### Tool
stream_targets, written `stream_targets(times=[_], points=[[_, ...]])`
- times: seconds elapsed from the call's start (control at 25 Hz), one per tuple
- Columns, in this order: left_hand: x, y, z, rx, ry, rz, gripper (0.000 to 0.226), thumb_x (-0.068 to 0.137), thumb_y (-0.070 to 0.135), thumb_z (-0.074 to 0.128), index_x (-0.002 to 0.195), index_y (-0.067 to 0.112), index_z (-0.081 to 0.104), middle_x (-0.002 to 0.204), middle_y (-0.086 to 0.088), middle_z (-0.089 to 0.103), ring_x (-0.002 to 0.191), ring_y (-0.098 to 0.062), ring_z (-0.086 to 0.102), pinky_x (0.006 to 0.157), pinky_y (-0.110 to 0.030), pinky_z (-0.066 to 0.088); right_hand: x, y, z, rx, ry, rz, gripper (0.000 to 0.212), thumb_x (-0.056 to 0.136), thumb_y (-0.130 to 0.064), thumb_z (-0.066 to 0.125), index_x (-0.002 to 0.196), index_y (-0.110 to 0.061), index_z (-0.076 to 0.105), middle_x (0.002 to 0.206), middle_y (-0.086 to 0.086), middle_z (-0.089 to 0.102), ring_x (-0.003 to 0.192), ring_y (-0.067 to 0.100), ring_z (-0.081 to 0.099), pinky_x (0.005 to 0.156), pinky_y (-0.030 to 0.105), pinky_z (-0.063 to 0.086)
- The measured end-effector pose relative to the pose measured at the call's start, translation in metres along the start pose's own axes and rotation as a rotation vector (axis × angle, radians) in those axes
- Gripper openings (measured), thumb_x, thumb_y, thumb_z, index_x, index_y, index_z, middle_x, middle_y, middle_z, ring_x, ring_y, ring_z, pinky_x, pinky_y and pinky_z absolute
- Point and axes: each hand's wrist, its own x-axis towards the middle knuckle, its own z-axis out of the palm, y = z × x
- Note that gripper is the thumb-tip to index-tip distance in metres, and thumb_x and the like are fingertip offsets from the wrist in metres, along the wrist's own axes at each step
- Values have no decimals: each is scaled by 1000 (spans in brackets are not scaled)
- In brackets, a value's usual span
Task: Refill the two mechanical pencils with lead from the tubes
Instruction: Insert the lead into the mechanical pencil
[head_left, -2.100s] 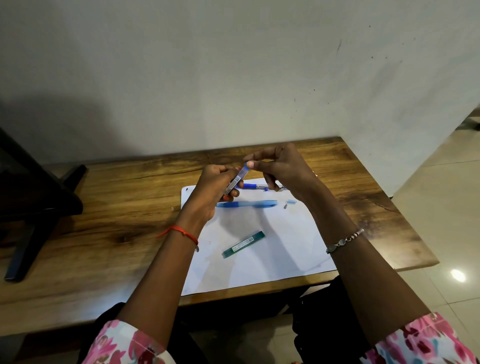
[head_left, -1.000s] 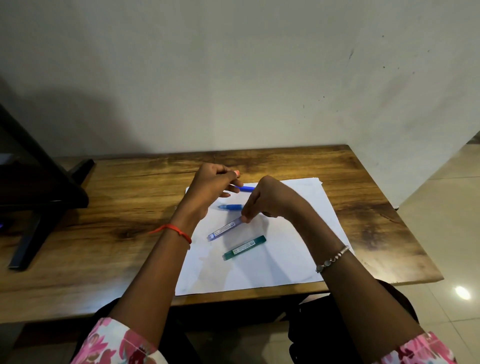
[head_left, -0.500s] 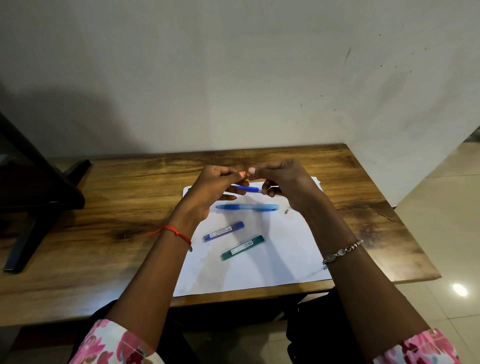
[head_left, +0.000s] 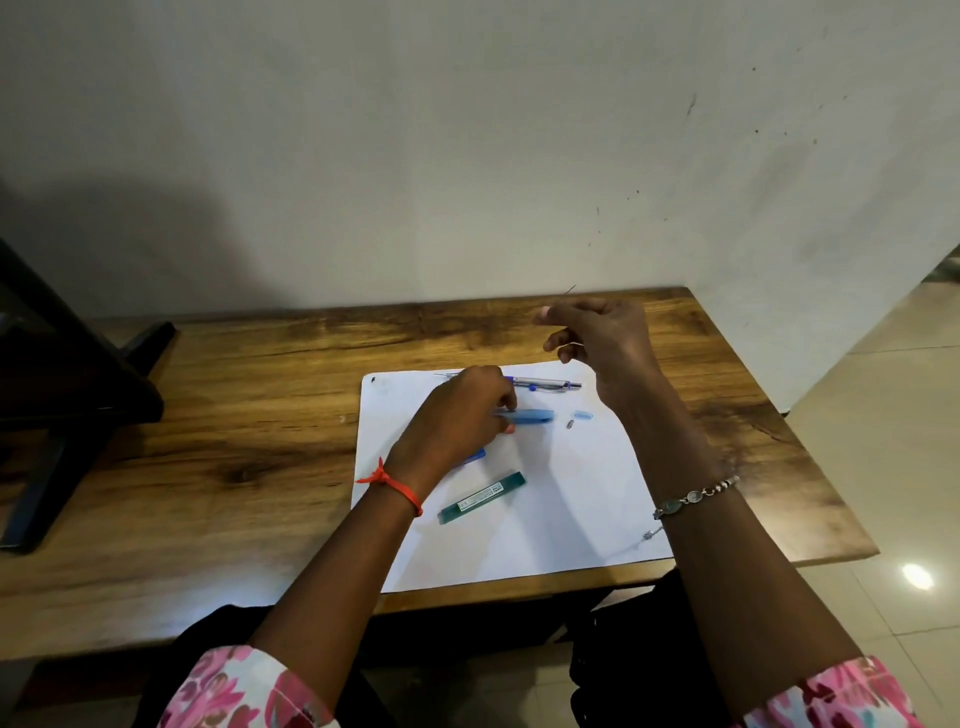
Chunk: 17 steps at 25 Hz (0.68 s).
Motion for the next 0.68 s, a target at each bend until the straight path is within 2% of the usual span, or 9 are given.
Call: stream_targets(times=[0.16,0.28,0.4,0.52,0.68], points=[[4,-2,-2,-51,12,-18,20,85,11,62,105,10,65,108,-7,62,95,-21,59,76,-24,41,0,0,3,-12,18,-62,7,80,1,65,86,4,69,77,15,67,41,12,54,42,20,39],[3,-8,-18,-313,170,-2,14,84,8,62,98,5,66,100,-10,65,83,-15,55,71,-16,42,-1,-5,6,36,10,-150,9,79,3,65,87,2,70,71,12,66,45,15,53,42,22,40],[-2,-11,-34,-536,299,0,13,82,3,62,95,3,63,86,0,60,72,-6,54,60,-2,39,-4,-10,11,188,-7,-237,10,79,7,64,86,1,69,67,10,67,46,15,55,42,22,41],[-4,-13,-37,-636,336,1,11,84,2,60,93,9,59,82,7,56,73,1,54,60,-5,42,-5,-12,12,372,-40,-263,13,80,8,62,86,-1,69,68,6,69,50,17,57,44,23,42],[-4,-12,-38,-732,329,6,12,85,1,57,91,11,54,81,6,57,74,-6,57,60,-7,45,-5,-12,9,393,-85,-290,12,79,5,64,86,-2,69,70,5,70,54,17,57,46,23,43]])
